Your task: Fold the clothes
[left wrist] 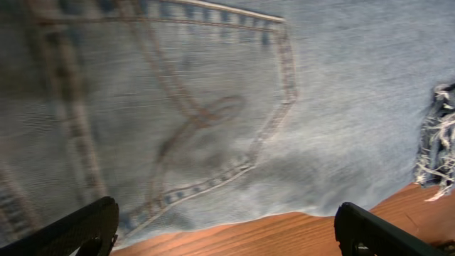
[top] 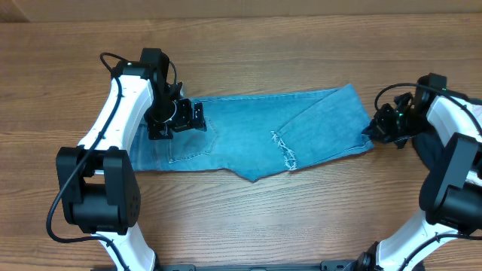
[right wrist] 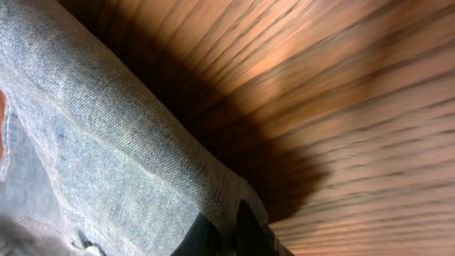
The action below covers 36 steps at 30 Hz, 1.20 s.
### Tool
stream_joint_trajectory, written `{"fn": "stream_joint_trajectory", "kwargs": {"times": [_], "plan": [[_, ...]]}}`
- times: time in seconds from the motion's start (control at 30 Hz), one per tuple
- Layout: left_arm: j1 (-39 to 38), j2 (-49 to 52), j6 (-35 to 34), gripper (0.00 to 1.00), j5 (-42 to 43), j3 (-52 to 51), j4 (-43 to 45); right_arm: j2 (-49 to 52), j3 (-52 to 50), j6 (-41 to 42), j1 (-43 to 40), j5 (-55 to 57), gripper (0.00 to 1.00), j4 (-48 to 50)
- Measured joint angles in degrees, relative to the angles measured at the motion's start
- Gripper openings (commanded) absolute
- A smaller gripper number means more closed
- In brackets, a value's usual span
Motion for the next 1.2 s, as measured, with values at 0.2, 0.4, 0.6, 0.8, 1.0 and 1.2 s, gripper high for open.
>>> {"fn": "stream_joint_trajectory", "kwargs": {"times": [0.2, 0.4, 0.6, 0.8, 1.0, 1.2], "plan": [[0.0, 0.0, -0.2, 1.0, 0.0, 0.0, 0.9, -8.7, 0.2, 0.0, 5.2, 5.3, 0.04, -2.5], [0.2, 0.0, -1.4, 1.0, 0.0, 0.0, 1.0, -13.8, 0.9, 1.2, 17.7, 9.1, 0.04, -2.4], [2.5, 0.0, -2.4, 1.0, 0.7, 0.0, 0.0, -13.9, 0.9, 3.7, 25.2, 13.0, 0.04, -1.5], [2.9, 0.0, -2.4, 1.0, 0.7, 0.0, -0.3, -17.0, 4.2, 3.4, 25.2, 13.0, 0.04, -4.4], [7.6, 0.0, -2.4, 1.0, 5.5, 0.0, -0.4, -22.1, 6.8, 2.4, 28.2, 4.9, 0.04, -5.8], [12.9, 0.0, -0.8, 1.0, 9.7, 0.0, -2.8, -22.0, 6.8, 2.4, 34.5, 2.7, 0.04, -4.1]]}}
